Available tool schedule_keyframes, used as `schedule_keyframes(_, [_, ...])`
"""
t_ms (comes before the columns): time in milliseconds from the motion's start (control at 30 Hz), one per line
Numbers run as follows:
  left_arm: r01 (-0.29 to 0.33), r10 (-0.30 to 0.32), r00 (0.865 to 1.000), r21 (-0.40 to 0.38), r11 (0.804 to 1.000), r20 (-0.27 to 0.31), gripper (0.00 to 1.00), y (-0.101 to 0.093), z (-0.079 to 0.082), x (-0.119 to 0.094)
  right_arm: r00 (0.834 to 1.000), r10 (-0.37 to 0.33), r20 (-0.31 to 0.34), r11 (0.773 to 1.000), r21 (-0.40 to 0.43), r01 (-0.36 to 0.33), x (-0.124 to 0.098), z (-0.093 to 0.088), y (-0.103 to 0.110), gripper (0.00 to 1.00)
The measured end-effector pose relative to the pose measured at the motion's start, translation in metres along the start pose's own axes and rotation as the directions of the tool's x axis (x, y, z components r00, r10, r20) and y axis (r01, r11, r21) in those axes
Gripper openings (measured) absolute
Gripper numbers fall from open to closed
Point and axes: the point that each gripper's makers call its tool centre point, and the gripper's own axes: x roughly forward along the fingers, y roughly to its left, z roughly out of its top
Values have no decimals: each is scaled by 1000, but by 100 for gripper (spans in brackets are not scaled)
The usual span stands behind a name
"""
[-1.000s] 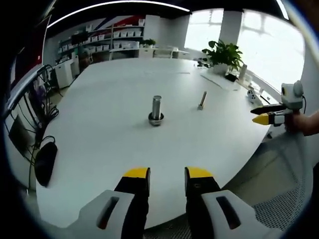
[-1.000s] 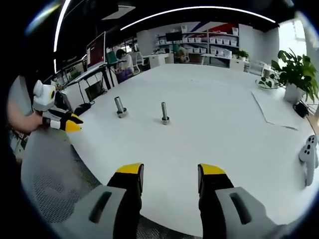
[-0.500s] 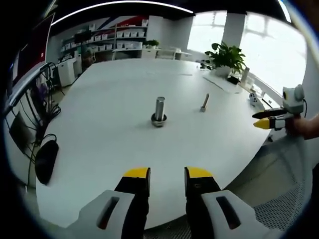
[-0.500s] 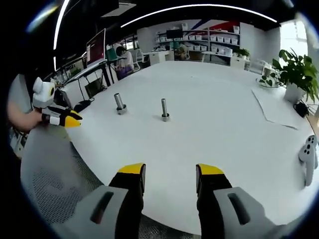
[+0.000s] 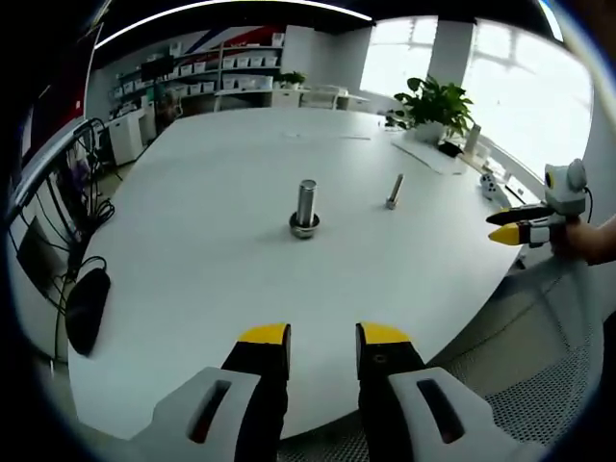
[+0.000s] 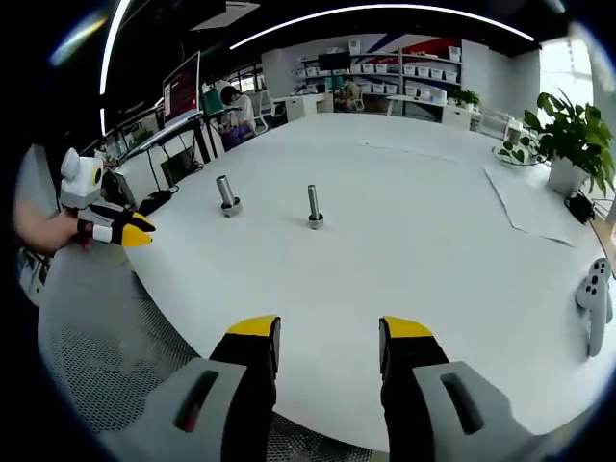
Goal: Place the washer onto the threaded stud by aligning its center hole with the stud, sliding it down to the base, and recovering from edge contact or off-axis alignment until the washer reaches the visible bottom stop.
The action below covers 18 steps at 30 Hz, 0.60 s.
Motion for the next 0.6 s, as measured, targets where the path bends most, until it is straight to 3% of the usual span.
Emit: schedule_keyframes(600, [-10,10,1000,-14,1000,27,26,2,5,-3,1000,3,6,1000,2,-3,0,1,0,44])
